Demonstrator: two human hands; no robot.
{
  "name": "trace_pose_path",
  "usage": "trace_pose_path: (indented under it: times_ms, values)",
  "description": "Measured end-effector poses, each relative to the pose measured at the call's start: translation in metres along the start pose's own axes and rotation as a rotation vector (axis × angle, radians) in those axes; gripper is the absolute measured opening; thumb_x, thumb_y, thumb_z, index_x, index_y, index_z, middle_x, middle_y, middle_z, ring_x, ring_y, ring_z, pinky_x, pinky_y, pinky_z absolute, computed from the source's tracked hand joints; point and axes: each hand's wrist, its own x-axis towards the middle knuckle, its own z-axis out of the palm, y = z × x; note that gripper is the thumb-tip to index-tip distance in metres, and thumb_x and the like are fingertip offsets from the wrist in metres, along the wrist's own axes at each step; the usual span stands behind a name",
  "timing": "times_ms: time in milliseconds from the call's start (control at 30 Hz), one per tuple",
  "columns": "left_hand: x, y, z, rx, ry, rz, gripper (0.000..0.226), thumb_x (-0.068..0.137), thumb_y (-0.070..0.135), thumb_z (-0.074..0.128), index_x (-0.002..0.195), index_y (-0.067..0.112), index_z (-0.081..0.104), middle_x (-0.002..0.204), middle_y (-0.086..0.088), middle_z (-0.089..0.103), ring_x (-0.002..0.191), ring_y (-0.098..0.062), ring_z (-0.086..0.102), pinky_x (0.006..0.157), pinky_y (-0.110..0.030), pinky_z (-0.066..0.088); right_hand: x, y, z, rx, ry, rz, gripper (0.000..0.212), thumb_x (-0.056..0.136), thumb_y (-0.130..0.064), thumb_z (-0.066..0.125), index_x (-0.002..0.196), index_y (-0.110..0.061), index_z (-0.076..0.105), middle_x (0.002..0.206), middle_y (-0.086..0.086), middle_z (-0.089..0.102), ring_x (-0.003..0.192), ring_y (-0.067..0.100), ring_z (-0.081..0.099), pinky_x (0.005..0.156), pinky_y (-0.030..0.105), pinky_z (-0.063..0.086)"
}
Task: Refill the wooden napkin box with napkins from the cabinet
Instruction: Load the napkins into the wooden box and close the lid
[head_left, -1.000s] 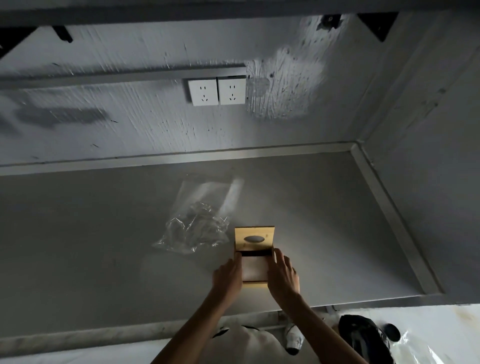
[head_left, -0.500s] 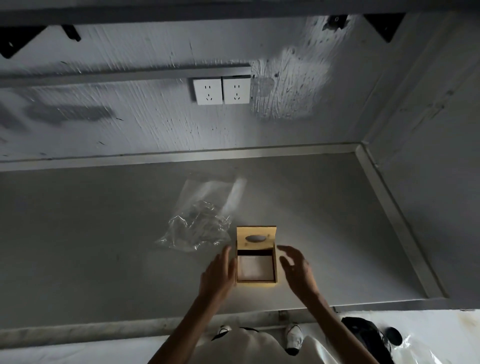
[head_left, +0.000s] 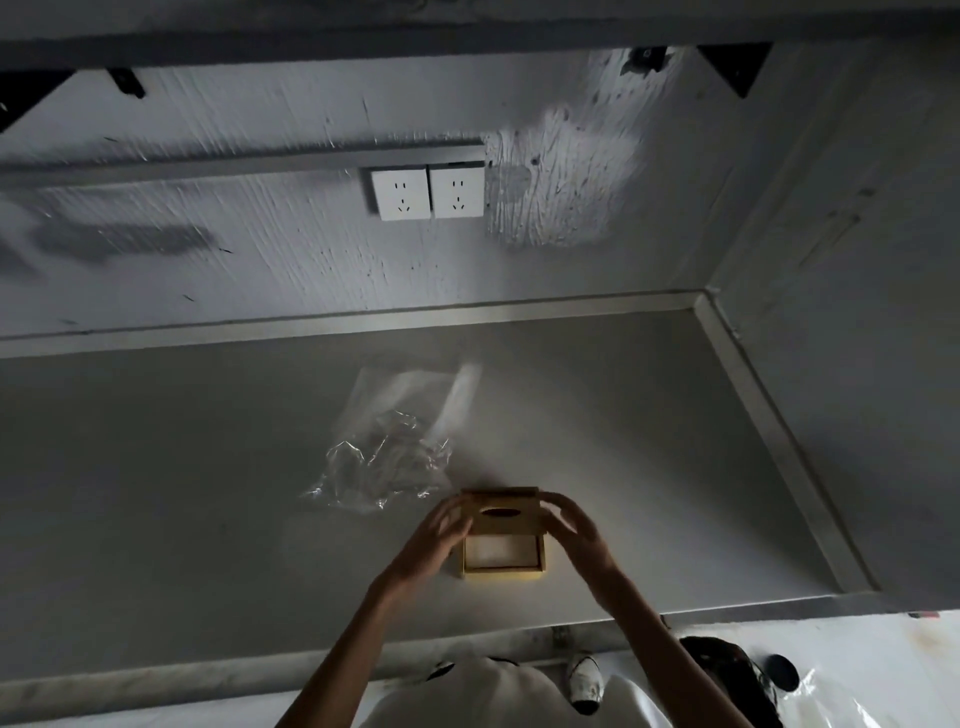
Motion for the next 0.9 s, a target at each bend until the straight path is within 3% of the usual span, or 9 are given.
trace_pose_path:
  times_ms: [67, 133, 267, 433, 533, 600, 700, 800, 900]
  values:
    - [-0.003, -0.021, 0.007, -0.094, 0.007, -0.045, 0.078, 0.090, 0.027, 0.061, 0.152, 0.029, 0.013, 0.157, 0.002, 0.020, 0.147, -0.022, 0.019, 0.100, -0.039, 0.042, -0.002, 0.026, 0.002, -0.084, -0.006, 0.026, 0.073, 0.083, -0.045, 0.066, 0.145, -0.026, 0.033, 0.153, 0.004, 0.032, 0.139, 0.028, 0.031, 0.109, 0.036, 0.034]
    - [-0.006, -0.033, 0.014, -0.144, 0.032, -0.074, 0.081, 0.096, 0.013, 0.054, 0.153, 0.027, -0.002, 0.161, -0.003, 0.012, 0.146, -0.023, 0.022, 0.099, -0.037, 0.043, -0.007, 0.038, 0.008, -0.057, 0.007, 0.112, 0.106, 0.066, -0.058, 0.077, 0.149, -0.026, 0.020, 0.157, 0.013, 0.021, 0.141, 0.035, 0.029, 0.111, 0.045, 0.034]
    - [-0.005, -0.042, 0.027, -0.069, 0.090, -0.061, 0.067, 0.097, 0.006, 0.049, 0.153, 0.016, 0.011, 0.154, -0.007, 0.032, 0.136, -0.020, 0.040, 0.103, -0.027, 0.042, 0.001, 0.067, 0.010, 0.211, 0.066, 0.248, 0.149, 0.026, -0.067, 0.087, 0.150, -0.019, 0.019, 0.154, 0.023, 0.023, 0.135, 0.043, 0.036, 0.107, 0.057, 0.038]
    - [0.001, -0.052, 0.027, 0.018, 0.118, -0.009, 0.047, 0.092, 0.012, 0.054, 0.138, 0.011, 0.044, 0.134, -0.009, 0.058, 0.117, -0.015, 0.059, 0.086, -0.016, 0.051, -0.006, 0.046, 0.017, 0.109, 0.075, 0.259, 0.077, 0.084, -0.012, 0.070, 0.147, -0.013, 0.026, 0.150, 0.026, 0.030, 0.115, 0.027, 0.048, 0.103, 0.049, 0.043]
    - [-0.003, -0.053, 0.028, 0.038, 0.139, -0.030, 0.032, 0.088, 0.022, 0.058, 0.121, 0.022, 0.056, 0.122, -0.002, 0.066, 0.108, -0.010, 0.064, 0.085, -0.018, 0.050, -0.007, 0.048, 0.017, 0.066, 0.077, 0.252, 0.065, 0.090, -0.001, 0.059, 0.146, -0.010, 0.027, 0.148, 0.024, 0.035, 0.097, 0.014, 0.056, 0.092, 0.038, 0.051]
    - [-0.004, -0.050, 0.030, -0.014, 0.141, -0.031, 0.021, 0.091, 0.018, 0.058, 0.110, 0.028, 0.060, 0.111, 0.007, 0.068, 0.098, -0.001, 0.065, 0.077, -0.014, 0.050, -0.009, 0.045, 0.018, 0.103, 0.069, 0.241, 0.065, 0.087, -0.006, 0.064, 0.143, -0.007, 0.031, 0.141, 0.025, 0.043, 0.090, 0.012, 0.059, 0.077, 0.029, 0.056]
    - [-0.003, -0.046, 0.033, -0.096, 0.090, -0.061, 0.031, 0.084, 0.026, 0.061, 0.114, 0.027, 0.061, 0.115, 0.007, 0.068, 0.104, -0.003, 0.062, 0.079, -0.017, 0.044, -0.010, 0.043, 0.018, 0.126, -0.003, 0.190, 0.069, 0.065, -0.051, 0.080, 0.117, -0.012, 0.054, 0.101, 0.006, 0.065, 0.079, 0.011, 0.064, 0.065, 0.023, 0.054]
    - [0.007, -0.039, 0.039, -0.112, 0.052, -0.071, 0.049, 0.072, 0.029, 0.069, 0.120, 0.023, 0.059, 0.126, -0.003, 0.066, 0.110, -0.010, 0.061, 0.086, -0.022, 0.042, -0.014, 0.022, 0.013, 0.148, 0.009, 0.159, 0.036, 0.072, -0.042, 0.067, 0.105, -0.030, 0.062, 0.100, -0.003, 0.065, 0.093, 0.016, 0.058, 0.079, 0.028, 0.050]
    - [0.023, -0.006, 0.060, -0.151, 0.027, -0.052, 0.037, 0.087, 0.024, 0.064, 0.123, 0.020, 0.056, 0.118, 0.005, 0.066, 0.105, -0.006, 0.060, 0.081, -0.017, 0.041, -0.005, 0.007, -0.010, 0.177, 0.035, 0.065, 0.044, 0.071, -0.052, 0.065, 0.109, -0.029, 0.066, 0.109, 0.007, 0.066, 0.103, 0.027, 0.060, 0.089, 0.041, 0.048]
